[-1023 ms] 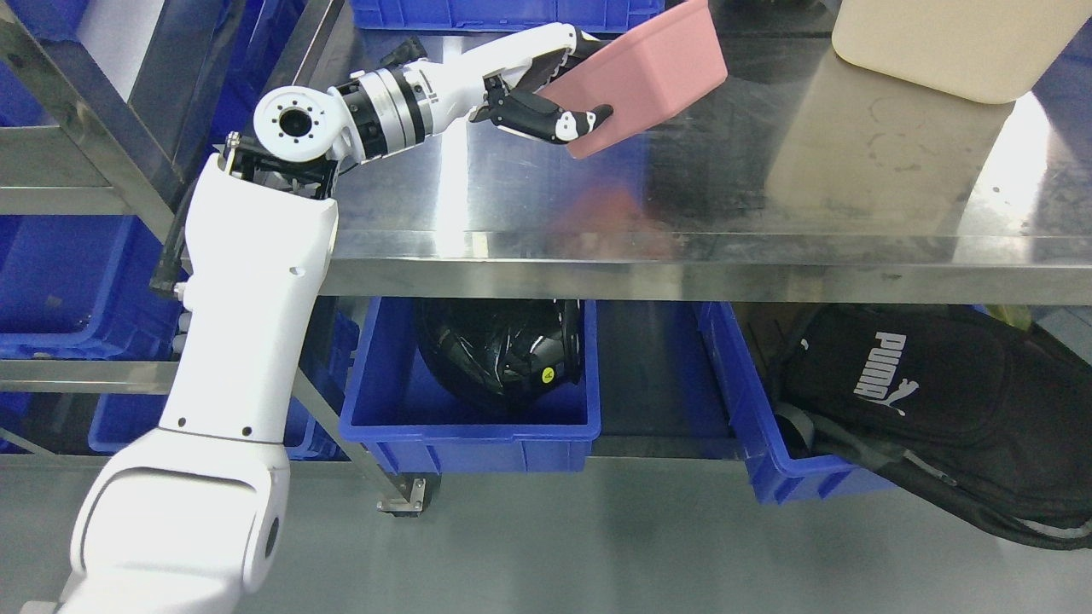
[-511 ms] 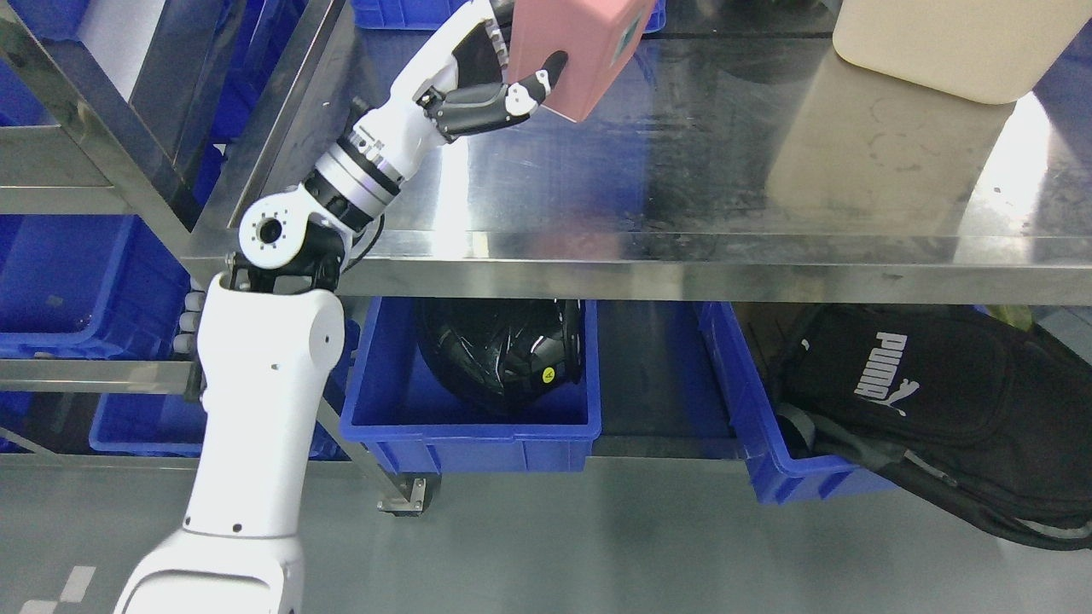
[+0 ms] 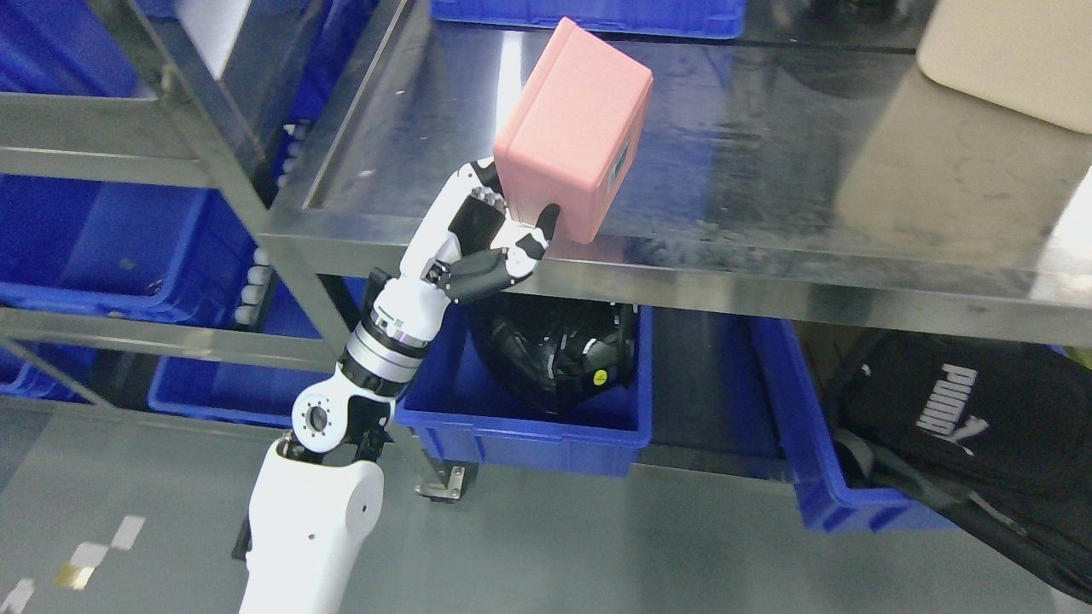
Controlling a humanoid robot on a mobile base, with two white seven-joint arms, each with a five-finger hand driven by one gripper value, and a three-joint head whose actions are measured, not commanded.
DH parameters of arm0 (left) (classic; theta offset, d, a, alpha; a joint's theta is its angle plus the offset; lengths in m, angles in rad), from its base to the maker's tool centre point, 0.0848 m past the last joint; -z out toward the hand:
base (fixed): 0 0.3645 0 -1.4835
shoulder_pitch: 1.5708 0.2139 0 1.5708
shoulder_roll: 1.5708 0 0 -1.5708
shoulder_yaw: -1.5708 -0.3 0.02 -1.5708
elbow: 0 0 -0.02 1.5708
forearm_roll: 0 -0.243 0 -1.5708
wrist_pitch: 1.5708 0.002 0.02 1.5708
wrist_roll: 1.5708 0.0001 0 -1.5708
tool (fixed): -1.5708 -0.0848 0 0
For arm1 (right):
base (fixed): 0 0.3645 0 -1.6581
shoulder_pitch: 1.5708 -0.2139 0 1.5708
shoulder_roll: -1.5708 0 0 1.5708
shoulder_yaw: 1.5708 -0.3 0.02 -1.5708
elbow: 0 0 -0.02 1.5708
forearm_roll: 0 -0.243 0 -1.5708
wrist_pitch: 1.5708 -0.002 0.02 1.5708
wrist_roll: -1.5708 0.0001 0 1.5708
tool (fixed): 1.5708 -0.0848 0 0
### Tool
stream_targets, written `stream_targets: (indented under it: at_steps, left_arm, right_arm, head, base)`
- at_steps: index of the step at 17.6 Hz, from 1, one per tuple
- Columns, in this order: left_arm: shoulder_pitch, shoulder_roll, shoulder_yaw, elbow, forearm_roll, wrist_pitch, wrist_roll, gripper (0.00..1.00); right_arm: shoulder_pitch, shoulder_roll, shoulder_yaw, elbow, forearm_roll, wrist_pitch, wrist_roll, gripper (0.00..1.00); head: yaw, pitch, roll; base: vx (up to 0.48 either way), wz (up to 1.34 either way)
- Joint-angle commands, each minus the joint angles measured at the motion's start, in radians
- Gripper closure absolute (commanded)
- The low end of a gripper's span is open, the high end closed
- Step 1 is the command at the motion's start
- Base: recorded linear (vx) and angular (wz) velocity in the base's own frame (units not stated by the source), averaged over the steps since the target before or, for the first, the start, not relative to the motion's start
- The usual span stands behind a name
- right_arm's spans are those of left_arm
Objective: Place storage box into left shelf container
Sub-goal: 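Pull the pink box off the shelf toward the robot with left hand, then hold the pink box up in the left hand while turning toward shelving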
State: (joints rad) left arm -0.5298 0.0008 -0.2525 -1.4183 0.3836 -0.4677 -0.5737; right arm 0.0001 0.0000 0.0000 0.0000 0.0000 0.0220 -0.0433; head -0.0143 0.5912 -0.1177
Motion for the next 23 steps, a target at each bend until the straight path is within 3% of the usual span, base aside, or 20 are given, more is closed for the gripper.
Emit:
stream_targets:
  at_steps: [1,9,15,23]
  left_arm:
    - [0.129,0.017,-0.053,-0.128,0.011,-0.061,-0.002,0.97]
    - [0.278,0.017,-0.041,-0.120,0.011,-0.144,-0.002,0.97]
    - [0.335,0.017,0.071,-0.119,0.011,-0.169,-0.002,0.96]
    - [0.393,0.017,0.093,-0.116,0.011,-0.198,-0.005,0.96]
  right_arm:
    - [0.009,-0.017,-0.005,-0.017,0.002,0.000,0.000,0.00]
    - [0.009,-0.017,-0.005,-0.017,0.002,0.000,0.000,0.00]
    - [0.009,-0.017,-0.005,-0.017,0.002,0.000,0.000,0.00]
    - [0.009,-0.017,-0.005,-0.017,0.002,0.000,0.000,0.00]
  head:
    - [0.0000,0.000,0.000]
    - [0.0000,0.000,0.000]
    - [0.0000,0.000,0.000]
    - [0.0000,0.000,0.000]
  base:
    - [0.039,0.61]
    - [0.097,1.34]
    - [0.268,1.43]
    - [0.404,0.59]
